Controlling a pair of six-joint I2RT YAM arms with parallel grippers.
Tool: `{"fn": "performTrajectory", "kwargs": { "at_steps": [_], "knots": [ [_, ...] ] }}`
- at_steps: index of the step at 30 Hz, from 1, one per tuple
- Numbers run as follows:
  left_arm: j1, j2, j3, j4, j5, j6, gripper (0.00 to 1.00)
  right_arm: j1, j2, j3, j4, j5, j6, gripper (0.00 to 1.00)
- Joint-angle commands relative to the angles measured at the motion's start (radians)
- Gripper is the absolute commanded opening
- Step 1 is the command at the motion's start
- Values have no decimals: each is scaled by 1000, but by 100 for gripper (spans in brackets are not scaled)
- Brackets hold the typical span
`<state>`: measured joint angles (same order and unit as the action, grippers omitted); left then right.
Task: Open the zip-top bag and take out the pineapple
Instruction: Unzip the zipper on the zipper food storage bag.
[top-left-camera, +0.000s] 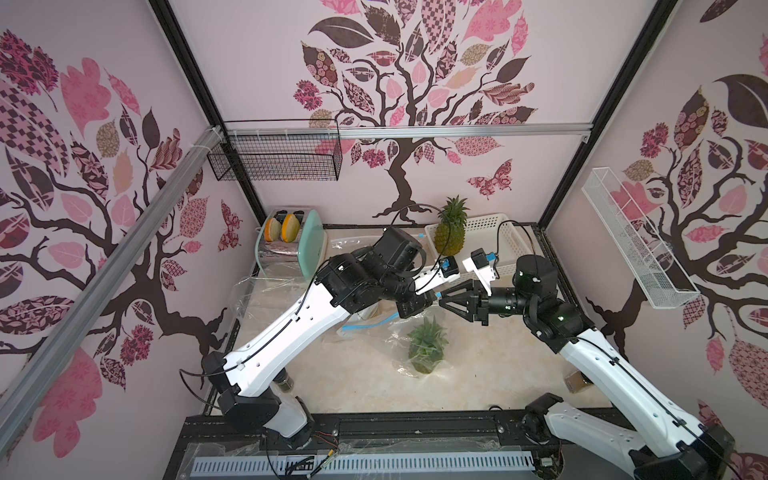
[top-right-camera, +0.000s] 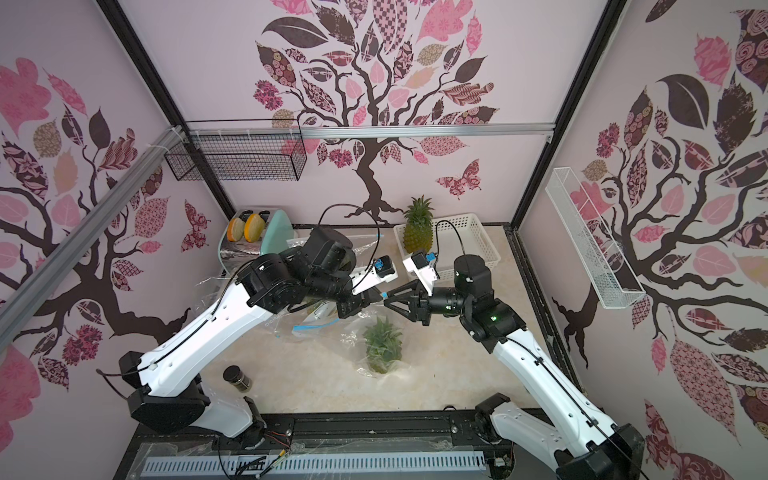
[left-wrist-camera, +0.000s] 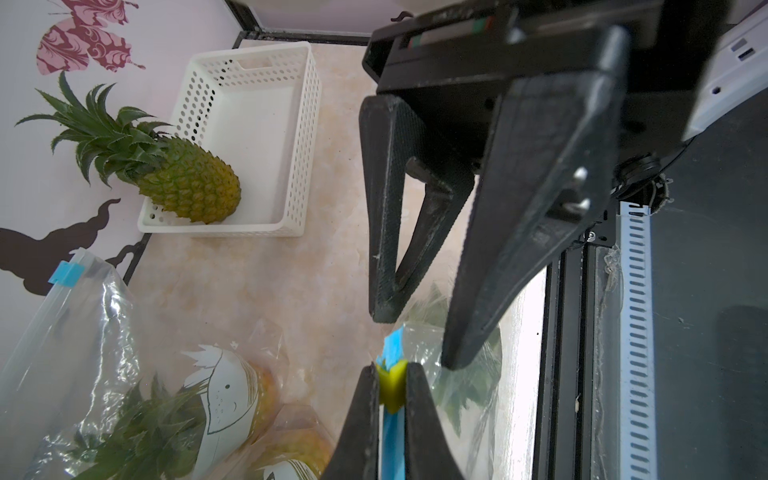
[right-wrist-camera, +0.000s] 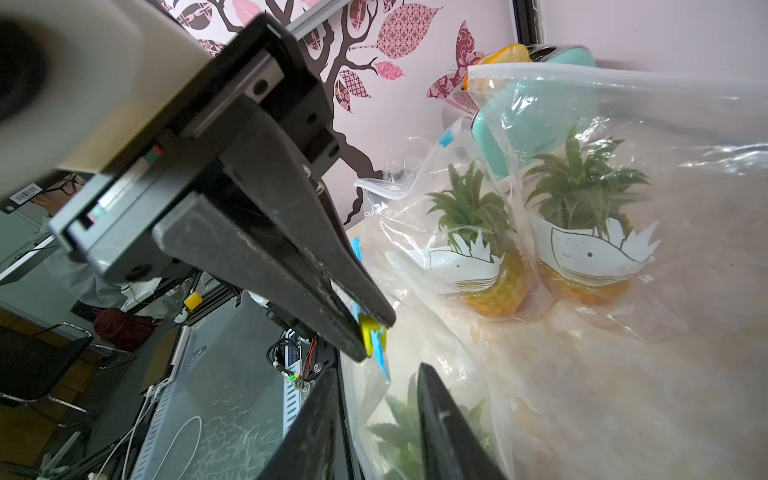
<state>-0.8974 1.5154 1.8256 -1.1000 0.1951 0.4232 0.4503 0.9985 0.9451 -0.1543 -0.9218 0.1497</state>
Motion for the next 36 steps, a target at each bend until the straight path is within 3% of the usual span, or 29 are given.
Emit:
{"fn": "performTrajectory", "kwargs": {
  "at_steps": [1, 5, 10, 11, 15, 19, 23, 28, 36],
  "knots": [
    [0, -7, 38, 20, 25, 11, 0, 4, 12, 58, 2, -34, -23, 35],
    [0, -9, 46, 34, 40, 5, 0, 8, 28, 63, 11, -46, -27, 33],
    [0, -10, 42, 42, 58, -7, 0, 10, 21, 53, 43, -53, -23, 4],
    [0, -13, 40, 41, 53, -9, 6, 9, 13, 48, 49, -54, -25, 0],
    [0, -29, 23, 24, 57, -11, 29, 10, -32, 32, 54, -30, -42, 0],
    [12, -43, 3, 14, 89, -18, 39, 9, -67, 19, 54, -26, -64, 0],
    [50, -47, -4, 32, 139, -46, 41, 10, -69, 17, 36, -28, -82, 0],
    [105, -60, -8, 71, 284, -63, 42, 11, -73, 16, 19, -31, -106, 0],
    [113, -13, 21, 53, 451, -57, 41, 8, -67, 16, 16, -22, -119, 0]
  ]
}}
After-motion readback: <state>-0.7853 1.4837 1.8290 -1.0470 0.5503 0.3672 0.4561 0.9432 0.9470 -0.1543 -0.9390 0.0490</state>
